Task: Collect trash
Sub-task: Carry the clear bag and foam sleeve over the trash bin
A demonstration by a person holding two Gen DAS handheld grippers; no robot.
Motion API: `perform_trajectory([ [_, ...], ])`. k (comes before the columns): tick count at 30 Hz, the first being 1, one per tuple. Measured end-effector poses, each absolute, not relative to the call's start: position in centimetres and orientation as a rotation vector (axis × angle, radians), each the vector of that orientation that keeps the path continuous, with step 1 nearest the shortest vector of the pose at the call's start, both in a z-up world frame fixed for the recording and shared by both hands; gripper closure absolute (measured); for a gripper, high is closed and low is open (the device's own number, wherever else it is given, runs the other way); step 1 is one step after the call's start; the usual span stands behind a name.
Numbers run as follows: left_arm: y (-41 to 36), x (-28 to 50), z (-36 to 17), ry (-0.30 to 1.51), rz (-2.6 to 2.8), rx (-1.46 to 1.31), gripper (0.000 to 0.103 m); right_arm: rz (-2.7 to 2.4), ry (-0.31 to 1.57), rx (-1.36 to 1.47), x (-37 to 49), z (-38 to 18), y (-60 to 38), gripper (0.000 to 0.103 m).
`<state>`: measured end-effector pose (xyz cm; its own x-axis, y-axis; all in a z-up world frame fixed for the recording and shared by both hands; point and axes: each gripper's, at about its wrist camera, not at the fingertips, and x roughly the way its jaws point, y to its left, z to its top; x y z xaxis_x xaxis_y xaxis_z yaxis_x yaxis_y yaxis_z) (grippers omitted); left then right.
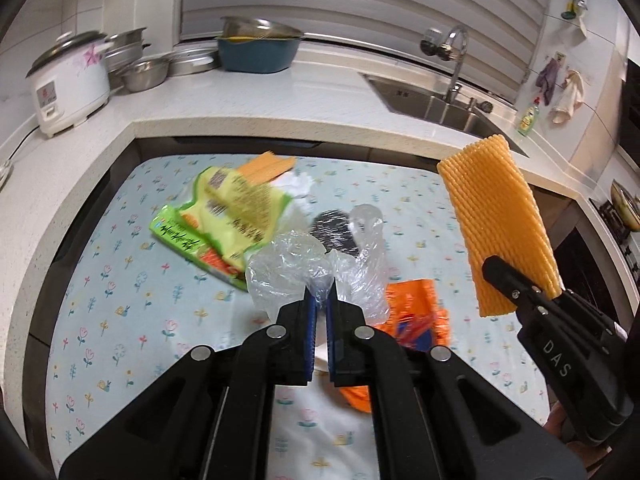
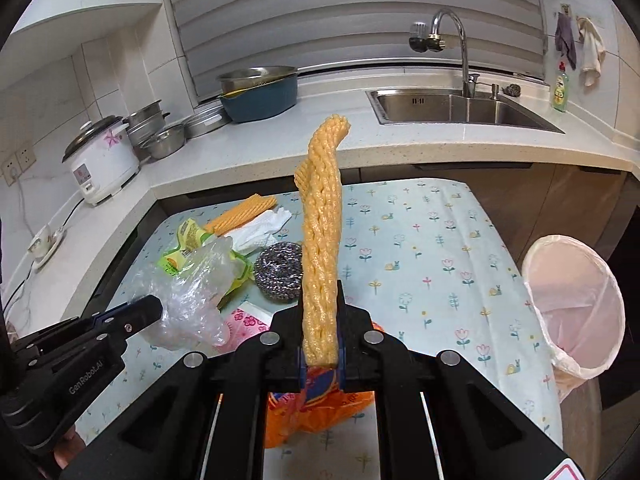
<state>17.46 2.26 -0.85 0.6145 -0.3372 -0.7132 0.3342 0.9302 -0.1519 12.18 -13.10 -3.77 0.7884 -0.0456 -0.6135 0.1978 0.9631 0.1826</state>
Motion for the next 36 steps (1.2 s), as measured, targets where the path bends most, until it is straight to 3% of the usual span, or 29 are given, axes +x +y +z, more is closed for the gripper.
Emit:
perform_trajectory([
  [14, -9.5, 13.3, 0.2, 0.805, -0.542, 0.107, 0.099, -0.274, 0.638, 0.306, 5.4, -4.2, -22.8, 0.093],
  [36, -25.1, 11.7, -3.9, 0.885, -0.762, 0.215, 0.099, -0.498, 0.701, 0.432, 0.0, -9.6, -35.9, 0.093],
])
